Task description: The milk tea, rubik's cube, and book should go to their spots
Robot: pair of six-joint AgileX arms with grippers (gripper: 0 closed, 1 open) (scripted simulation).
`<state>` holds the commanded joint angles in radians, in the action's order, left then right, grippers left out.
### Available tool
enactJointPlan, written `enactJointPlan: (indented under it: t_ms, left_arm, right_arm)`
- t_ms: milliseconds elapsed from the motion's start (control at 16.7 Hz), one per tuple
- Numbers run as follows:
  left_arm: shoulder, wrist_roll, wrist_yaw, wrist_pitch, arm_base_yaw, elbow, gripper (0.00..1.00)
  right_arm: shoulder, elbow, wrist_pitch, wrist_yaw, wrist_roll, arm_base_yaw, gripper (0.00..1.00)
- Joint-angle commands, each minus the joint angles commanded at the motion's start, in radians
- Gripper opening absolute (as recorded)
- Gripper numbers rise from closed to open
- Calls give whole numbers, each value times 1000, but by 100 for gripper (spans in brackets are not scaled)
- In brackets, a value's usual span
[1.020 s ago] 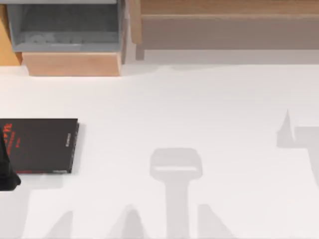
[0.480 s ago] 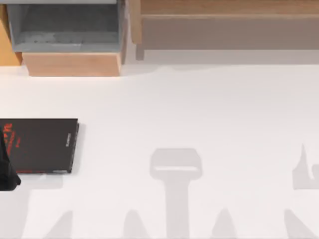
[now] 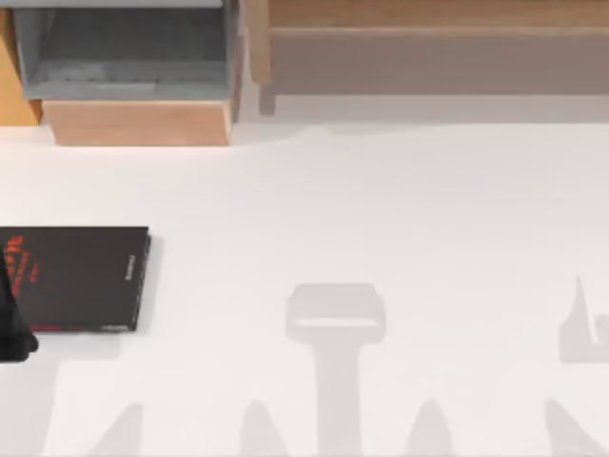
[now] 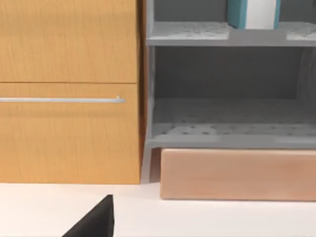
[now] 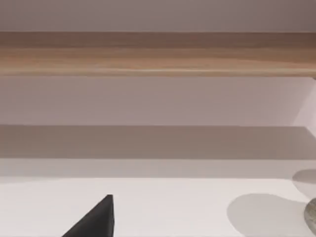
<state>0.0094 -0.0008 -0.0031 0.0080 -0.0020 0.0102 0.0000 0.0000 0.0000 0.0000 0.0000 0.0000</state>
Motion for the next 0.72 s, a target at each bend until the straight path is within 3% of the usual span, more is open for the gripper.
enactJointPlan:
  t_ms: [360,720]
  left_arm:
    - [271,-11,-74,186,-38,255,100]
    - [842,-3,-159,437,-91,668,100]
  right_arm:
    - [0,0,0,0,0,0,100]
    - [0,0,0,0,0,0,100]
